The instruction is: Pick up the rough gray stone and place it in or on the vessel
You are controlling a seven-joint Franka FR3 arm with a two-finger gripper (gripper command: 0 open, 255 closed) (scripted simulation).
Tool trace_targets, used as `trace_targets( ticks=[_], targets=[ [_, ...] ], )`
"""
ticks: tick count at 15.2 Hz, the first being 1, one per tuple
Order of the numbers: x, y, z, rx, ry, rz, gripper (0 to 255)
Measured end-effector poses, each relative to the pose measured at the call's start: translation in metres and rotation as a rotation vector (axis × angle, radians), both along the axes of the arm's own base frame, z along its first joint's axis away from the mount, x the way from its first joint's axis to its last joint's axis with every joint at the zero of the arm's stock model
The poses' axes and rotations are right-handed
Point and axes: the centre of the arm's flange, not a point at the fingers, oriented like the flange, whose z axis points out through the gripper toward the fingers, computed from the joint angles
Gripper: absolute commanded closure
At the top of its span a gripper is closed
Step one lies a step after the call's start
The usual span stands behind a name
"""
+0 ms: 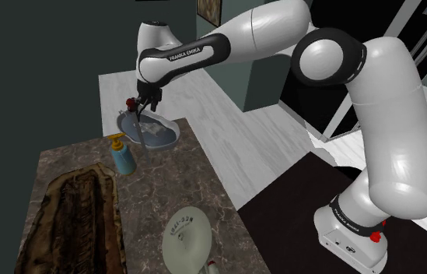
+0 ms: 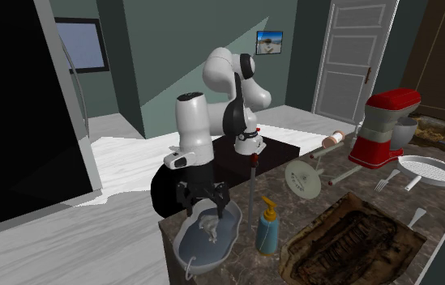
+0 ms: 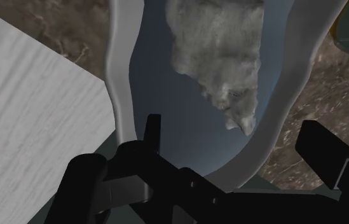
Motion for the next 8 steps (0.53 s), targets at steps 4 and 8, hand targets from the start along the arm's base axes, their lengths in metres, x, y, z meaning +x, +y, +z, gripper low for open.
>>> trace_targets(
  ticks=[4,8],
  targets=[
    [-0.004,-0.009,0.039,0.001,-0.002,0.000,0],
    [-0.005,-0.010,0.043,0.000,-0.001,0.000,0]
  ],
)
